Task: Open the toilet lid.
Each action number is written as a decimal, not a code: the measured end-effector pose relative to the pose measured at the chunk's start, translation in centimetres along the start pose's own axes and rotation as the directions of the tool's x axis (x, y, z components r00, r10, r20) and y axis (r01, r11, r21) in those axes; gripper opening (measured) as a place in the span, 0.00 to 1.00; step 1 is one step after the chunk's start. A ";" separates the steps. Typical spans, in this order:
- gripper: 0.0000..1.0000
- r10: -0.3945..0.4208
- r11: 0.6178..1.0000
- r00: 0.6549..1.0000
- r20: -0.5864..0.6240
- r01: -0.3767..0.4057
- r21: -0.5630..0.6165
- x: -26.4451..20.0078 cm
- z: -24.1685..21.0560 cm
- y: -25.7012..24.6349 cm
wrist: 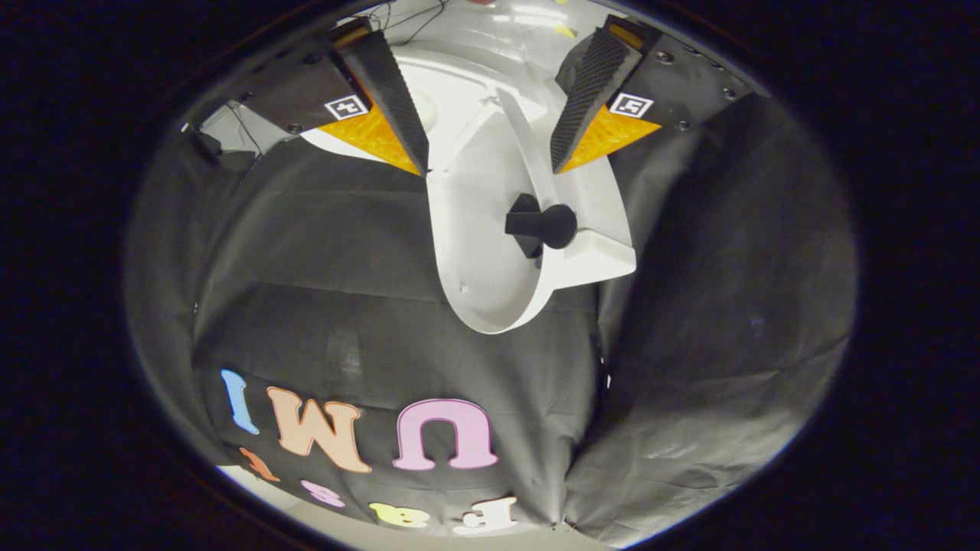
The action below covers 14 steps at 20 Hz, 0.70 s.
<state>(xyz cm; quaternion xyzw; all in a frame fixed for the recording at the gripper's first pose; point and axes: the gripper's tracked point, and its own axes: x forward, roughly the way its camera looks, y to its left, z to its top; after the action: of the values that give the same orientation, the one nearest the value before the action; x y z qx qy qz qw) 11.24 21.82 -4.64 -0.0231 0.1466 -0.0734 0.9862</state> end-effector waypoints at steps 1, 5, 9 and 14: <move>0.98 0.016 1.000 1.000 0.012 -0.017 0.012 -0.2 0.1 -0.1; 0.98 0.010 1.000 1.000 0.021 -0.010 0.025 -1.1 0.4 -1.9; 0.98 -0.022 0.998 0.999 0.024 0.021 0.053 -2.0 0.3 -4.5; 0.98 -0.066 0.995 0.997 0.041 0.063 0.074 -3.0 1.3 -8.2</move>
<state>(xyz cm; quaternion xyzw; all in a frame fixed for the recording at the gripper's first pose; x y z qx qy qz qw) 7.66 14.19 -2.02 0.0064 0.1217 -0.1098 0.9865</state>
